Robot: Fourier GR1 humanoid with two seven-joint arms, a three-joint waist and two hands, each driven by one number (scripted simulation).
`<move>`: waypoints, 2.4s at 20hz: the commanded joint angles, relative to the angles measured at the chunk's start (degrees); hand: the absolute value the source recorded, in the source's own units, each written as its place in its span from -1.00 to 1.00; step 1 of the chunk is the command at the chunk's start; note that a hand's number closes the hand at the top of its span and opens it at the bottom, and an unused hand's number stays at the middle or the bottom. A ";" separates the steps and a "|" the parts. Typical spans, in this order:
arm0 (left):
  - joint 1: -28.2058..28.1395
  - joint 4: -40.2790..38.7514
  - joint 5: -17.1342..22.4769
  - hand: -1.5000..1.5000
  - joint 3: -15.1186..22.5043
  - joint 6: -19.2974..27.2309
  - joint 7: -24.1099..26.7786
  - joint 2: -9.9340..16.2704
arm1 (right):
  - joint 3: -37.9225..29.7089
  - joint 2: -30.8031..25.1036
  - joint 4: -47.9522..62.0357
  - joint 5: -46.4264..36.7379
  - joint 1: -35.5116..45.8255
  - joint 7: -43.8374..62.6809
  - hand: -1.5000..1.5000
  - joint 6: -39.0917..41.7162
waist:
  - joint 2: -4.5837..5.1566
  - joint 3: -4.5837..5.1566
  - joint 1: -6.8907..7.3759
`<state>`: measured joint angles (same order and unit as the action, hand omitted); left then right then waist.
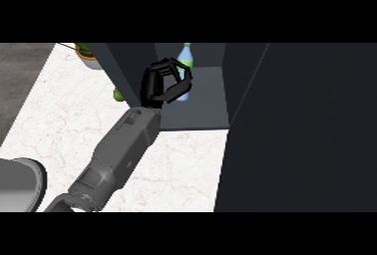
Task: Pick up the bottled water, place it into the cabinet and close the cabinet
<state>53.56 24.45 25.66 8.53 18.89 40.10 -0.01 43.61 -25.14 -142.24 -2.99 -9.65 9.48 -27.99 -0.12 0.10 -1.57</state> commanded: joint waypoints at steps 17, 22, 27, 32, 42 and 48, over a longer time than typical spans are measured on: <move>-42.99 58.20 2.96 1.00 14.34 -4.69 -14.61 7.02 | -0.58 -6.11 -7.63 -4.57 0.35 4.95 -1.00 -1.01 | -0.72 -0.03 3.19; -54.05 70.03 1.03 1.00 19.38 -2.46 -13.59 6.85 | 3.74 -6.53 -5.25 -3.65 5.02 6.62 1.00 3.43 | -0.39 -0.03 2.70; -64.79 79.48 2.93 1.00 18.33 -6.11 -13.20 14.58 | 8.31 -5.06 -6.80 0.12 8.92 9.98 1.00 7.26 | -0.39 0.03 3.28; -74.04 88.00 4.01 1.00 17.41 -7.60 -11.88 19.17 | 11.17 -0.64 -6.96 -1.70 13.57 16.22 1.00 6.86 | -0.62 0.14 3.20; -89.27 99.28 7.85 1.00 11.58 -13.38 -7.26 26.85 | 5.63 13.26 2.65 -3.94 29.90 27.80 1.00 5.72 | -0.24 0.05 3.12; -97.57 97.64 10.27 1.00 7.45 -19.61 -1.15 28.35 | -0.68 24.77 13.77 -4.79 40.48 32.46 1.00 4.78 | -0.08 -0.01 3.15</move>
<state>-38.24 120.79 33.64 19.26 3.09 36.12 26.16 46.48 -6.75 -133.53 -7.80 24.87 39.53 -23.04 -0.34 0.15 1.49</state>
